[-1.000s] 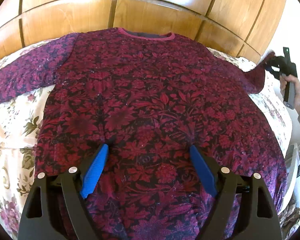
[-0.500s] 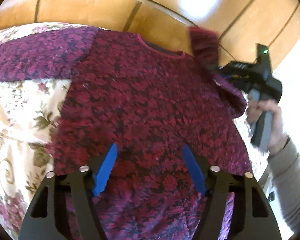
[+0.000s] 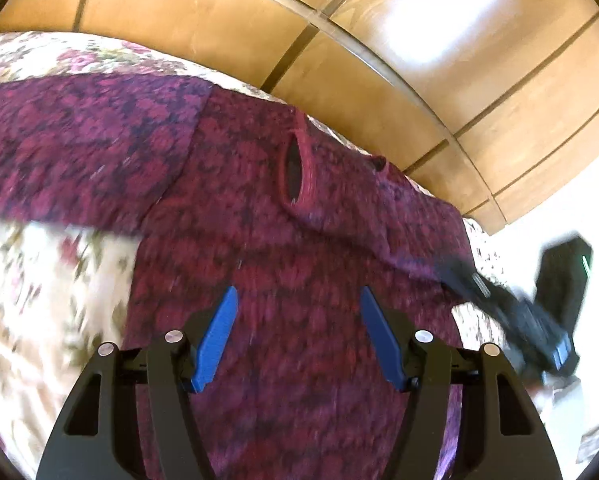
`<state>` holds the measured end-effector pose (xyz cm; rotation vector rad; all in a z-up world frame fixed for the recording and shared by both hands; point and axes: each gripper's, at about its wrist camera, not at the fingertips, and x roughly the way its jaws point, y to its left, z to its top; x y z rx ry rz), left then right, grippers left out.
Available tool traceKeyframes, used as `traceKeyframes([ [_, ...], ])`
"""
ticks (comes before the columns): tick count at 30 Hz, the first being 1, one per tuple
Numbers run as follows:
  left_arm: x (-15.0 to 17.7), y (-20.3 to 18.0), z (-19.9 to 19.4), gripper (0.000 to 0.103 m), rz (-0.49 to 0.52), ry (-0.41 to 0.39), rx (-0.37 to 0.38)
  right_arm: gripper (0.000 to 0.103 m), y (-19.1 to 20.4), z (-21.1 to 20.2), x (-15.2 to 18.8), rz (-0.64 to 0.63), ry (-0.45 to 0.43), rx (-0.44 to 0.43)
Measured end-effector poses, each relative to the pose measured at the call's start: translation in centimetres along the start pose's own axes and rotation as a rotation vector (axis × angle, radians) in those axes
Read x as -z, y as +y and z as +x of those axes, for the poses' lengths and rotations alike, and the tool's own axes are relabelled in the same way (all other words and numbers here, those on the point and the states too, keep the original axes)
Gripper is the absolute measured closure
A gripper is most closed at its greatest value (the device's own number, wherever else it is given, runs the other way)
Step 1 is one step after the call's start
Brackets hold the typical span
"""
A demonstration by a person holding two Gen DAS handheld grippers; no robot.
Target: Fold small clothes
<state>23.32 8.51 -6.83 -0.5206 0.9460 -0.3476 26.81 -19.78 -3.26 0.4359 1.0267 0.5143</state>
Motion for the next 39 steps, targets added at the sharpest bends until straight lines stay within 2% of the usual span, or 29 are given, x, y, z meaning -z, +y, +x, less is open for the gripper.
traceKeyframes([
  [2, -1.2, -0.1, 1.3, 0.040, -0.006, 0.008, -0.007, 0.028, -1.1, -2.4, 0.8, 0.037, -0.017, 0.014],
  [7, -4.2, -0.8, 5.1, 0.040, -0.027, 0.037, -0.011, 0.025, -8.0, -8.6, 3.0, 0.204, -0.081, 0.098],
  [10, -5.4, -1.1, 7.2, 0.040, -0.045, 0.051, -0.024, 0.025, -11.3, -10.5, 3.7, 0.293, -0.108, 0.144],
  [14, -6.7, -1.7, 8.4, 0.094, -0.026, 0.055, -0.053, 0.025, -13.8, -12.1, 3.1, 0.351, -0.158, 0.159],
  [19, -7.1, -1.8, 4.5, 0.095, -0.008, -0.062, -0.053, 0.032, -13.3, -10.0, 0.0, 0.333, -0.184, 0.134],
  [24, -6.4, -0.3, 3.1, 0.095, 0.010, -0.074, -0.117, 0.041, -11.0, -5.2, -2.1, 0.248, -0.123, 0.119],
  [27, -6.1, 1.3, 3.5, 0.095, -0.018, -0.067, -0.156, 0.044, -9.9, -2.3, -2.9, 0.169, -0.083, 0.198],
  [30, -5.6, 2.1, 4.2, 0.095, -0.009, -0.064, -0.208, 0.046, -10.2, 1.3, -2.6, 0.113, -0.010, 0.352],
  [35, -4.3, 2.1, 5.8, 0.094, 0.017, -0.067, -0.253, 0.043, -10.2, 2.7, -1.4, 0.053, -0.055, 0.412],
  [39, -4.1, 1.5, 5.7, 0.086, 0.015, -0.081, -0.279, 0.040, -9.8, 2.8, -1.4, 0.028, -0.052, 0.446],
])
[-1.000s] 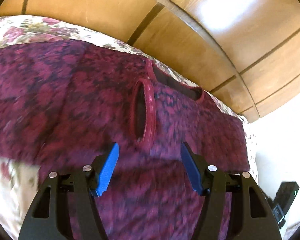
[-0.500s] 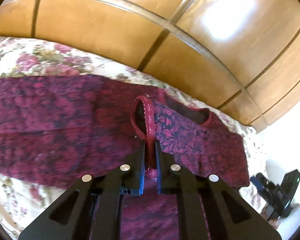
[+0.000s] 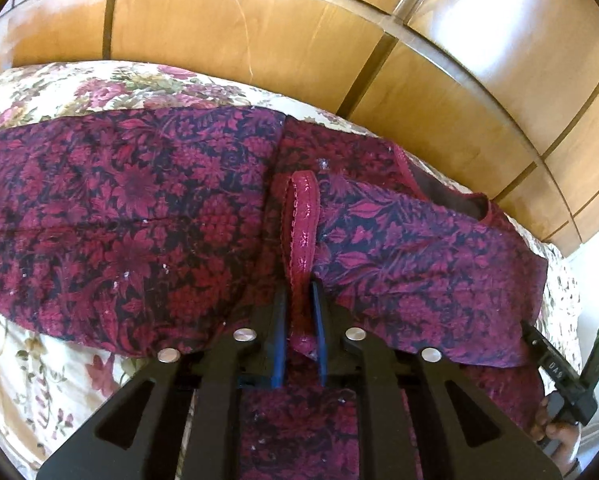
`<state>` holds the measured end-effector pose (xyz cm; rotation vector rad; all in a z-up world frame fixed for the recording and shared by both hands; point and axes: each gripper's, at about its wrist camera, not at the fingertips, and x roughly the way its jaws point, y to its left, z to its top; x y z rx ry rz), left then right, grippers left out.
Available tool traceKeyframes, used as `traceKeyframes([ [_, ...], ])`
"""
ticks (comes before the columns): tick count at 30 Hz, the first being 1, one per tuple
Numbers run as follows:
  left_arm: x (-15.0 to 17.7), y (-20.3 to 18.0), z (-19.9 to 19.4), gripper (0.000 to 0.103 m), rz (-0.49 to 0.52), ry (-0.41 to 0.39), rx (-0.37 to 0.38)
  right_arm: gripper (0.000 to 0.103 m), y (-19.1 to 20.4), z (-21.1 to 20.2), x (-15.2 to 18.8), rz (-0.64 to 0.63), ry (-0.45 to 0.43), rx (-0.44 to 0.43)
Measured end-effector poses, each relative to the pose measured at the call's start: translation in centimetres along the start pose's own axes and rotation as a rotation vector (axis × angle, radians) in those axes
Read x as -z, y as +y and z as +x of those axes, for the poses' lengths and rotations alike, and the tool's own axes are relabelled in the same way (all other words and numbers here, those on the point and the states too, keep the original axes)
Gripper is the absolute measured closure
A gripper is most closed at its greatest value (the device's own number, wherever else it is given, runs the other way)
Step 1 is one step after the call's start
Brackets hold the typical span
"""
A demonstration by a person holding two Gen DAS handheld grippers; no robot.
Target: Fold small clothes
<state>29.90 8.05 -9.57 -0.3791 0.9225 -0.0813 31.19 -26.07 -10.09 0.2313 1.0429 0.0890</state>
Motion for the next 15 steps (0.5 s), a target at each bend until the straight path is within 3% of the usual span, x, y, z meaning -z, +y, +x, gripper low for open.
traceKeyframes([
  [2, 0.3, -0.1, -1.2, 0.064, 0.002, -0.025, -0.007, 0.038, 0.1, -0.3, -0.2, 0.000, 0.003, 0.009],
  [3, 0.5, 0.2, -2.1, 0.058, -0.007, -0.043, -0.008, 0.030, 0.3, -0.8, -0.3, -0.005, 0.000, 0.040],
  [4, 0.7, 0.7, -2.9, 0.055, -0.020, -0.056, -0.007, 0.014, 0.6, -1.4, -0.3, -0.006, -0.005, 0.072],
  [10, 1.9, 6.2, -7.1, 0.055, -0.149, -0.085, 0.011, 0.011, 2.7, -6.0, 2.2, -0.033, -0.055, 0.048],
  [15, 3.5, 13.9, -9.7, 0.055, -0.343, -0.072, -0.005, 0.009, 5.9, -6.9, 6.0, -0.114, 0.011, 0.000],
])
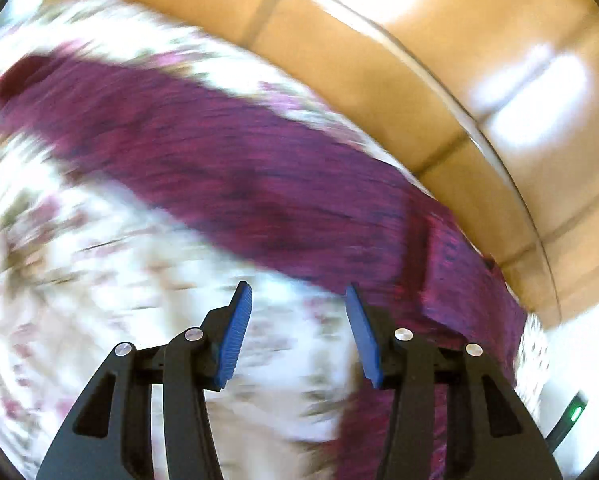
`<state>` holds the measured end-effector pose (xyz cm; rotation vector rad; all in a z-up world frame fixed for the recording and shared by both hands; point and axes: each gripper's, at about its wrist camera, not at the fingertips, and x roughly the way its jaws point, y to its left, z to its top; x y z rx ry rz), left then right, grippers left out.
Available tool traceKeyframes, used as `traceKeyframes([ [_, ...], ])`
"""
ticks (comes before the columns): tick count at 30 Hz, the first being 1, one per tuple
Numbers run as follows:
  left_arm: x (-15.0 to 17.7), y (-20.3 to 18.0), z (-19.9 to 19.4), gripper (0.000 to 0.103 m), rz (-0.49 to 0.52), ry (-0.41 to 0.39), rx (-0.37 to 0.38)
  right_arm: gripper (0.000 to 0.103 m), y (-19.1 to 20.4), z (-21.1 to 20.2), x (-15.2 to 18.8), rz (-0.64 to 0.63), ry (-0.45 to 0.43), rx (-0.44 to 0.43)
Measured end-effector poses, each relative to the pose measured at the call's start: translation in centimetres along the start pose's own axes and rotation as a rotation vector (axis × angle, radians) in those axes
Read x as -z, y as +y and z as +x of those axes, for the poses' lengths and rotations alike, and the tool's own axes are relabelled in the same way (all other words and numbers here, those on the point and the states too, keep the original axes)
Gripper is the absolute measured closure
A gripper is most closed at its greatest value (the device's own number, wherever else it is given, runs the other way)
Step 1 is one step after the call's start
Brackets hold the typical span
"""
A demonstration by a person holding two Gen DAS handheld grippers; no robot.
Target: Fold small clothes
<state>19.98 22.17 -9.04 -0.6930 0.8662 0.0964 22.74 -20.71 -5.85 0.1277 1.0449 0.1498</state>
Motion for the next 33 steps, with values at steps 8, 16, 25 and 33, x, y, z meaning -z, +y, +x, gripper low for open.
traceKeyframes([
  [8, -2.5, 11.0, -5.1, 0.055, -0.293, -0.125, -0.017, 0.002, 4.0, 0.5, 3.4, -0.093, 0.023, 0.046],
  [16, -4.8, 16.4, -5.9, 0.055, -0.461, -0.233, -0.015, 0.002, 3.3, 0.6, 3.5, -0.039, 0.015, 0.015],
  [25, -9.6, 19.1, -4.4, 0.055, -0.565, -0.204, 0.039, 0.002, 3.4, 0.8, 3.5, -0.051, 0.008, 0.034],
  [33, -12.4, 18.9, -3.2, 0.090, -0.530, -0.179, -0.038, 0.002, 3.7, 0.9, 3.6, -0.052, 0.008, 0.037],
])
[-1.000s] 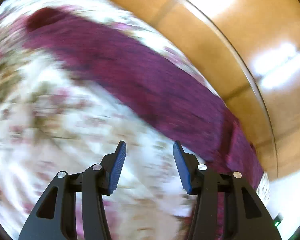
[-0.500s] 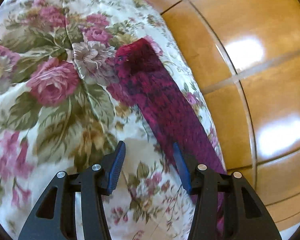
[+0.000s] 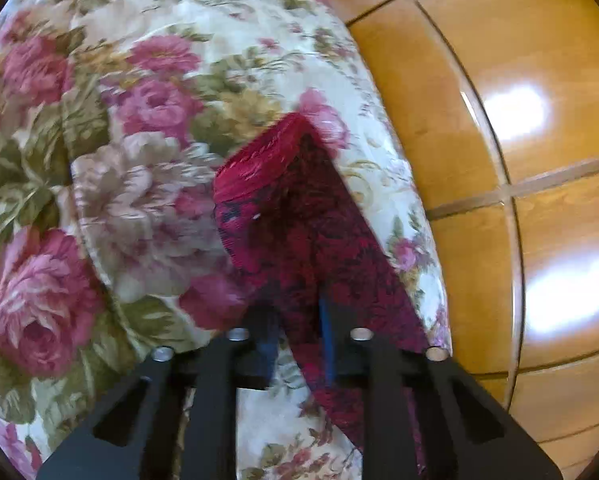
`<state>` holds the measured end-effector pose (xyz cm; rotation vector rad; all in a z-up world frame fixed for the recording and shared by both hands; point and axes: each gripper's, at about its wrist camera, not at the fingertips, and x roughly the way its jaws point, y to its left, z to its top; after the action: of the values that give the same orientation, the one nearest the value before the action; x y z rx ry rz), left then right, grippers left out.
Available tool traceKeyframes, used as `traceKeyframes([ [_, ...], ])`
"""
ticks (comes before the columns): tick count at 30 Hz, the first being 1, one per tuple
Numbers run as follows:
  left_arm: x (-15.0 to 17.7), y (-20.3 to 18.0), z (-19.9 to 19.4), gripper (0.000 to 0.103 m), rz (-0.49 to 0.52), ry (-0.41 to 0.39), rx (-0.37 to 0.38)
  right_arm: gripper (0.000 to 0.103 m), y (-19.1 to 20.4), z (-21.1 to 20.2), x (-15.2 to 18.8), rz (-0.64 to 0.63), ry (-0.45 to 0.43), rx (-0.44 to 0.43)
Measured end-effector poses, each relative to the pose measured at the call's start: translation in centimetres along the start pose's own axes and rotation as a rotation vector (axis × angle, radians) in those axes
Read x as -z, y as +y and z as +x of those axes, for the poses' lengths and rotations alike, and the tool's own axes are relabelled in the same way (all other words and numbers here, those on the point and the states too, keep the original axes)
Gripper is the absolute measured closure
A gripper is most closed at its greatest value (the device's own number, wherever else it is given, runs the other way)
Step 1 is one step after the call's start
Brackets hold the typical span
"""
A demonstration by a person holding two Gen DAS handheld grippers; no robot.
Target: Fold small clothes
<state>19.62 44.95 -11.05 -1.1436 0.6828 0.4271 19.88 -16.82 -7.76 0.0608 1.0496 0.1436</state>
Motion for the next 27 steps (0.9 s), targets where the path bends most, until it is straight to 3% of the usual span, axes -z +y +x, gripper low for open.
traceKeyframes([
  [5, 3.0, -5.1, -2.9, 0.092, 0.192, -0.045, 0.087, 0.002, -0.2, 0.1, 0.0, 0.002, -0.001, -0.004],
  [9, 6.8, -9.6, -4.5, 0.092, 0.348, -0.025, 0.171, 0.002, -0.2, 0.1, 0.0, 0.000, -0.001, -0.004],
  [15, 15.9, -16.1, -3.5, 0.092, 0.576, 0.106, 0.257, 0.002, -0.3, 0.0, -0.1, 0.005, -0.003, -0.010],
  [21, 25.0, -20.2, -0.3, 0.092, 0.741, 0.247, 0.258, 0.002, -0.5, 0.0, -0.1, 0.012, -0.006, -0.020],
  [24, 28.4, -21.1, 1.5, 0.074, 0.791, 0.324, 0.248, 0.002, -0.6, 0.0, -0.2, 0.017, -0.007, -0.028],
  [25, 29.4, -21.3, 1.9, 0.058, 0.804, 0.349, 0.249, 0.002, -0.7, 0.0, -0.2, 0.019, -0.007, -0.030],
  [26, 30.1, -21.4, 2.0, 0.050, 0.819, 0.348, 0.244, 0.002, -0.7, 0.1, -0.2, 0.021, -0.007, -0.032],
  [27, 30.3, -21.5, 2.0, 0.050, 0.833, 0.336, 0.238, 0.002, -0.8, 0.1, -0.2, 0.022, -0.007, -0.034],
])
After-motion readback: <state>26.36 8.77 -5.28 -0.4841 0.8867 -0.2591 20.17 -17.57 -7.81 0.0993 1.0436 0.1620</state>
